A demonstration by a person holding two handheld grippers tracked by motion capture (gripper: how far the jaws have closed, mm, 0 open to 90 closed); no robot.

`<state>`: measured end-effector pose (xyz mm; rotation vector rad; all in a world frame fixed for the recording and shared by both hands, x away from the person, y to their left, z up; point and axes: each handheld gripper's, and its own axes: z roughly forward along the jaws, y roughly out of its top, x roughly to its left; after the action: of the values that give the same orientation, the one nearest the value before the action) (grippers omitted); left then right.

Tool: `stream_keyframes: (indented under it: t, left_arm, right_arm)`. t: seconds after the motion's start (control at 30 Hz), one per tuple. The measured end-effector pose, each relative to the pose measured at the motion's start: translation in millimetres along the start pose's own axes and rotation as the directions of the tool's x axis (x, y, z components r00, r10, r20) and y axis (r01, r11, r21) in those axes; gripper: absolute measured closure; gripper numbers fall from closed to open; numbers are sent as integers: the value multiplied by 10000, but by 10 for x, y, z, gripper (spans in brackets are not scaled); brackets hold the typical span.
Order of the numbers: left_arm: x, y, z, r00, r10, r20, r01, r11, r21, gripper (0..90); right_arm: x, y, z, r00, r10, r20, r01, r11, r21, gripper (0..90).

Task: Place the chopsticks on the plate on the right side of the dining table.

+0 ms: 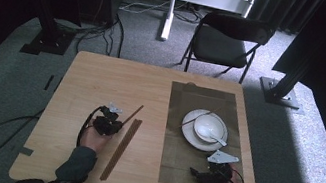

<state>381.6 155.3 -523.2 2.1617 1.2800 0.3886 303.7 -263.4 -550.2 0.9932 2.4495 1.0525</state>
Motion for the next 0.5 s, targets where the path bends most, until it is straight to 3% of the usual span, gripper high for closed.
stream_keyframes:
  t: [0.5]
  left_arm:
    - [-55, 127, 4, 9994, 323, -96, -325, 9992, -236, 850]
  right_arm:
    - [0, 0, 0, 10000, -3, -3, 3, 10000, 3, 113]
